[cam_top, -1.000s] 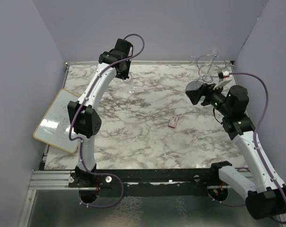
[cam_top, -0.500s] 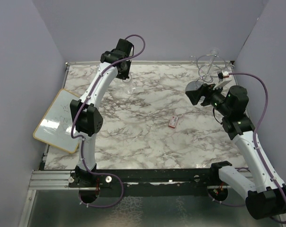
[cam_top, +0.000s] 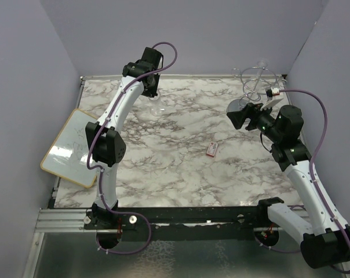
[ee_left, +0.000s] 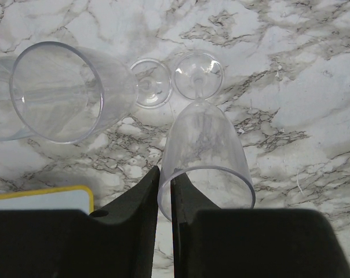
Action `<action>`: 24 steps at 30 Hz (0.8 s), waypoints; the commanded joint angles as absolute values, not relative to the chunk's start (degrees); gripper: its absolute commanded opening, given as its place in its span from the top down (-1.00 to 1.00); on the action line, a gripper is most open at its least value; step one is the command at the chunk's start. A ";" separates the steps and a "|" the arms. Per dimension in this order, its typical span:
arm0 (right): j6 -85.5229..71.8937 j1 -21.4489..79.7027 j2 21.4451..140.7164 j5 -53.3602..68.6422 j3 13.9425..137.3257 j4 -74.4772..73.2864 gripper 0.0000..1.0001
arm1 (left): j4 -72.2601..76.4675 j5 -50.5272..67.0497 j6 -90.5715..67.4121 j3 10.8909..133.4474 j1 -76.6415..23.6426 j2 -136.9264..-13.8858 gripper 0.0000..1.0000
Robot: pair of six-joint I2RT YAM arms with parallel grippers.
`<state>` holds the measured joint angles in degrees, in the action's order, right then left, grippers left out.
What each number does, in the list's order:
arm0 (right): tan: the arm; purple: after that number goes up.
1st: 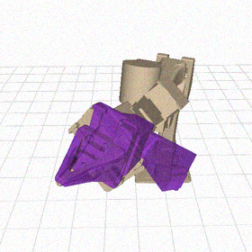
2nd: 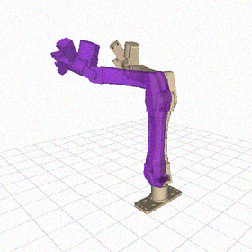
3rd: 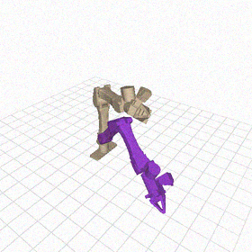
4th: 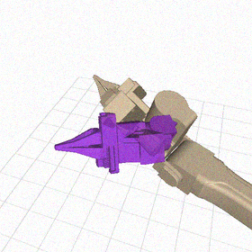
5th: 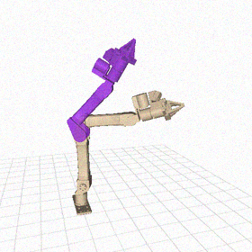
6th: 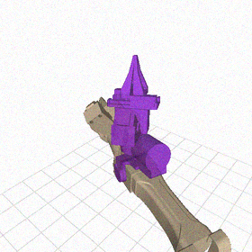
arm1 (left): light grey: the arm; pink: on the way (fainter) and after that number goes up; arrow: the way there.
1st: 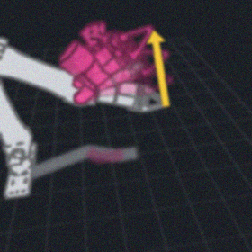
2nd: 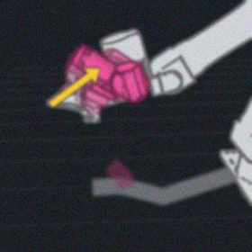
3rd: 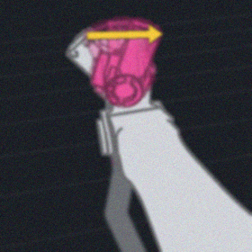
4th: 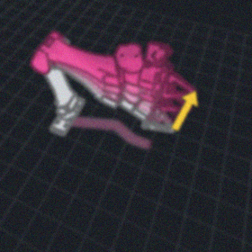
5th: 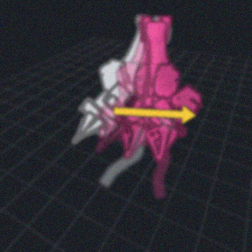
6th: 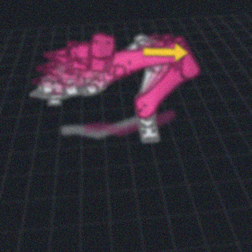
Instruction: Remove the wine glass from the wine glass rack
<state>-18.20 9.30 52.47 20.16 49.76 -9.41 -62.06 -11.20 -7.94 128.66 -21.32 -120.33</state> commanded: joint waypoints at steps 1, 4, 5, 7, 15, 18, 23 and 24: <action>-18.72 9.03 52.34 19.50 49.15 -8.66 -0.52 | -62.23 -11.86 -7.49 130.33 -21.00 -120.95 0.66; -18.82 9.05 52.36 19.51 49.00 -8.60 -0.52 | -62.17 -11.68 -7.60 130.62 -20.92 -121.06 0.66; -18.81 9.05 52.37 19.51 48.96 -8.62 -0.52 | -62.14 -11.69 -7.38 130.87 -21.00 -121.23 0.66; -18.81 9.04 52.23 19.51 49.00 -8.62 -0.52 | -62.22 -11.65 -6.90 131.69 -20.96 -121.67 0.62; -18.90 9.03 52.23 19.42 48.81 -8.54 -0.51 | -62.25 -11.95 -6.02 134.83 -21.00 -123.44 0.50; -18.98 8.99 52.37 19.42 48.91 -8.51 -0.51 | -62.23 -12.11 -5.63 136.22 -20.98 -124.20 0.48; -18.98 9.05 52.53 19.38 49.00 -8.44 -0.51 | -62.23 -12.22 -5.40 137.96 -20.99 -125.16 0.45; -18.98 9.04 52.60 19.34 49.06 -8.44 -0.51 | -62.23 -12.16 -5.41 138.38 -21.00 -125.38 0.44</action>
